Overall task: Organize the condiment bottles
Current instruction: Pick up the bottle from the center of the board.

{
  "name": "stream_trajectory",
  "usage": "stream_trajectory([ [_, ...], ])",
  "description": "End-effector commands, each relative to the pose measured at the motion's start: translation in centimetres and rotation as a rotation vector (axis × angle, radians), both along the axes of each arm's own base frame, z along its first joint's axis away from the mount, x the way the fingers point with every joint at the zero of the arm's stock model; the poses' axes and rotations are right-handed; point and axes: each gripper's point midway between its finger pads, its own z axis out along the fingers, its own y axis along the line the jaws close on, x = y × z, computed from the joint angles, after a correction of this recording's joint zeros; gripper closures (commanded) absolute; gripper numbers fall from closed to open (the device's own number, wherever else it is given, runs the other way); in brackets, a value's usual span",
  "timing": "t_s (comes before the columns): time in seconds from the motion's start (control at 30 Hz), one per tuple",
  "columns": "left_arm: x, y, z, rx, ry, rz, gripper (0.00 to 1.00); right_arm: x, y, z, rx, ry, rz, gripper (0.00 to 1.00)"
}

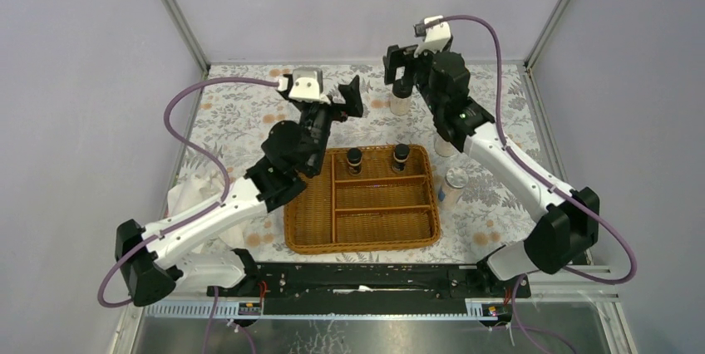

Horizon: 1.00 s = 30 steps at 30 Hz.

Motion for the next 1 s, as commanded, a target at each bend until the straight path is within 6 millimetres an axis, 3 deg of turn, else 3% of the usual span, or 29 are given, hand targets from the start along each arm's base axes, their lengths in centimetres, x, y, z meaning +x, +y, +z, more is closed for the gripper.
stream_trajectory([
  [0.0,2.0,-1.1,1.8,0.036,-0.037,-0.014,0.01,3.7,-3.7,4.0,-0.147,-0.093,-0.237,0.01],
  [0.2,5.8,-3.0,1.7,0.064,-0.002,-0.084,0.01,7.6,-8.6,2.2,-0.245,-0.005,-0.498,0.03],
  [0.33,8.7,-3.3,1.0,0.038,0.035,-0.123,0.01,9.8,-12.5,0.5,-0.149,0.110,-0.537,0.08],
  [0.53,12.5,-2.7,-0.6,-0.011,0.085,-0.171,0.01,12.9,-17.6,-2.4,-0.189,0.193,-0.633,0.09],
  [0.7,15.1,-2.1,-2.3,-0.021,0.125,-0.187,0.01,15.3,-19.8,-4.9,-0.196,0.261,-0.630,0.11],
  [0.97,17.5,-1.5,-4.0,-0.038,0.160,-0.209,0.01,17.0,-20.5,-9.7,-0.145,0.375,-0.600,0.18],
])
